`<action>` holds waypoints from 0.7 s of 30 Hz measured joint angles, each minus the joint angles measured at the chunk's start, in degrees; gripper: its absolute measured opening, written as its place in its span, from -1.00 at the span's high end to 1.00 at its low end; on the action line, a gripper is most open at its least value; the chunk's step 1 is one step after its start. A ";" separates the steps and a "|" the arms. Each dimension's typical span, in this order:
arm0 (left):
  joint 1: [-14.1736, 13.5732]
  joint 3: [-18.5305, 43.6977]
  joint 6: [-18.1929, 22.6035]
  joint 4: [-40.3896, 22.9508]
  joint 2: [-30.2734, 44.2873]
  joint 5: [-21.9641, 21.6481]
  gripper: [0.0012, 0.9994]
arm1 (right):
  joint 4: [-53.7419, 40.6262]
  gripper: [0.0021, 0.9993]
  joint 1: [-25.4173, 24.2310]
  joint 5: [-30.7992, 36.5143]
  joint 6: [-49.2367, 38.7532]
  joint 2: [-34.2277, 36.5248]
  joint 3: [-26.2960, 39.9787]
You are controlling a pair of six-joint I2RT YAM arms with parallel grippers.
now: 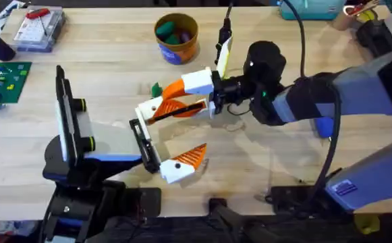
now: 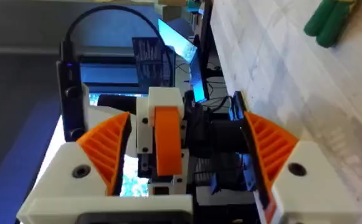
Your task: Pick up the gripper from the table and insert it into the empty holder that is missing its gripper. Then pick up a screw, insert it into the mounting hole, and use the screwdriver to tighten it. Finally, clean up the table by picking up the vegetable and placing it into the bucket.
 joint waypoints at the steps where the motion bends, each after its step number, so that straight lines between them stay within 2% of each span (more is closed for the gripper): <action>1: 0.00 0.00 0.00 0.00 0.00 0.02 -0.97 | 0.00 -0.98 0.00 -0.02 0.00 0.00 0.00; 9: 0.00 0.00 0.00 0.00 0.01 0.15 -0.97 | -0.16 -0.98 -0.96 0.00 -0.13 -0.02 0.00; 12: 0.00 0.00 0.02 0.00 0.00 0.20 -0.97 | -4.47 -0.98 -1.88 0.01 -2.99 -2.46 -0.09; 15: 0.00 0.00 0.04 0.00 0.00 0.20 -0.97 | -17.61 -0.98 -4.10 0.01 -9.37 -9.25 0.20; 21: 0.00 0.00 0.20 -0.01 0.00 0.24 -0.97 | -53.30 -0.98 -12.33 0.25 -28.30 -22.75 4.96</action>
